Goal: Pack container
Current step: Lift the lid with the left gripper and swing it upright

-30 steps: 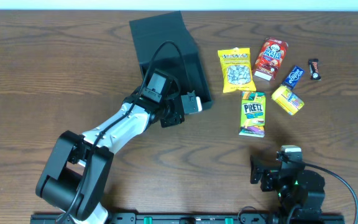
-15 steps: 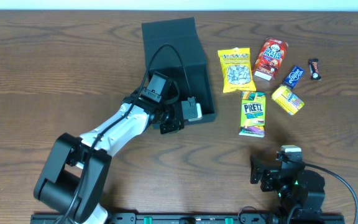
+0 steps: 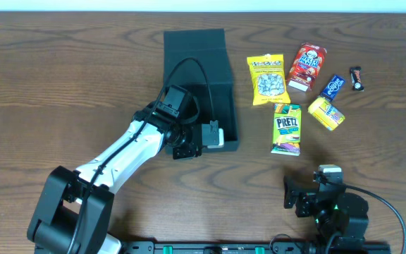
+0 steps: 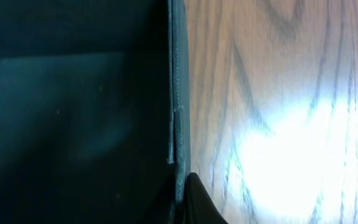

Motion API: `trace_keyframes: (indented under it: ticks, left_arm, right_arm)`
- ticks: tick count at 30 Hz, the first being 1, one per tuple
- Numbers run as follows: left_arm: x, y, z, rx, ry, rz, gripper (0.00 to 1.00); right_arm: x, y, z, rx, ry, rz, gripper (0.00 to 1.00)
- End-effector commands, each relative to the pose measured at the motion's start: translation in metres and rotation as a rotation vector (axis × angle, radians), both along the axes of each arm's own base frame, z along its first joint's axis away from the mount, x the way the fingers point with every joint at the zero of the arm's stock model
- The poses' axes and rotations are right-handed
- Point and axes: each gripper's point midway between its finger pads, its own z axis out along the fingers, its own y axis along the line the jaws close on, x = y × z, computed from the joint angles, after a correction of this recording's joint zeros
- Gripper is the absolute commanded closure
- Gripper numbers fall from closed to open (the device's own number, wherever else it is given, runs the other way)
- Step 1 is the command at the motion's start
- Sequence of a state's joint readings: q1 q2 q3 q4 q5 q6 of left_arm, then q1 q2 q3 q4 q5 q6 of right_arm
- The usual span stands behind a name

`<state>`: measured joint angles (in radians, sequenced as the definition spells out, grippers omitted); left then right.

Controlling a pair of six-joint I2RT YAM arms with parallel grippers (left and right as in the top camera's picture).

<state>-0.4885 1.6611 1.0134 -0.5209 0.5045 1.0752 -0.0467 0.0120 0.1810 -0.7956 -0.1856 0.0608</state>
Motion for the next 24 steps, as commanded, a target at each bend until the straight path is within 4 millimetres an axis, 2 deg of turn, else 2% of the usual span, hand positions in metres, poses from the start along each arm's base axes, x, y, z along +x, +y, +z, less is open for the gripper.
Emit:
trace_keyframes:
  ticks: [1,4,5,6,7,10,12,17,20,24]
  left_arm:
    - [0.011,0.006,0.007,0.050,-0.091,-0.026,0.95]
    - [0.013,0.008,0.007,0.060,-0.104,-0.032,0.94]
    - [0.014,0.007,0.007,0.058,-0.106,-0.031,0.87]
    - [0.014,0.007,0.007,0.057,-0.105,-0.026,0.32]
    - [0.015,0.006,0.008,0.052,-0.102,-0.010,0.05]
    - [0.021,0.003,0.014,0.024,-0.091,0.066,0.05]
    - [0.023,-0.003,0.031,-0.025,-0.095,0.093,0.05]
    - [0.025,-0.013,0.099,-0.171,-0.178,0.150,0.05]
    - [0.025,-0.007,0.131,-0.211,-0.229,0.220,0.05]
    - [0.033,0.023,0.154,-0.157,-0.322,0.399,0.05]
  right_arm:
    - [0.000,0.001,-0.002,0.009,0.002,-0.004,0.01]
    - [0.000,0.001,-0.002,0.009,0.002,-0.004,0.01]
    - [0.000,0.001,-0.002,0.009,0.002,-0.004,0.01]
    - [0.000,0.001,-0.002,0.009,0.002,-0.004,0.01]
    - [0.000,0.001,-0.002,0.009,0.002,-0.004,0.01]
    - [0.000,0.001,-0.002,0.009,0.002,-0.004,0.01]
    - [0.000,0.001,-0.002,0.009,0.002,-0.004,0.01]
    - [0.000,0.001,-0.002,0.009,0.002,-0.004,0.01]
    - [0.000,0.001,-0.002,0.009,0.002,-0.004,0.01]
    - [0.000,0.001,-0.002,0.009,0.002,-0.004,0.01]
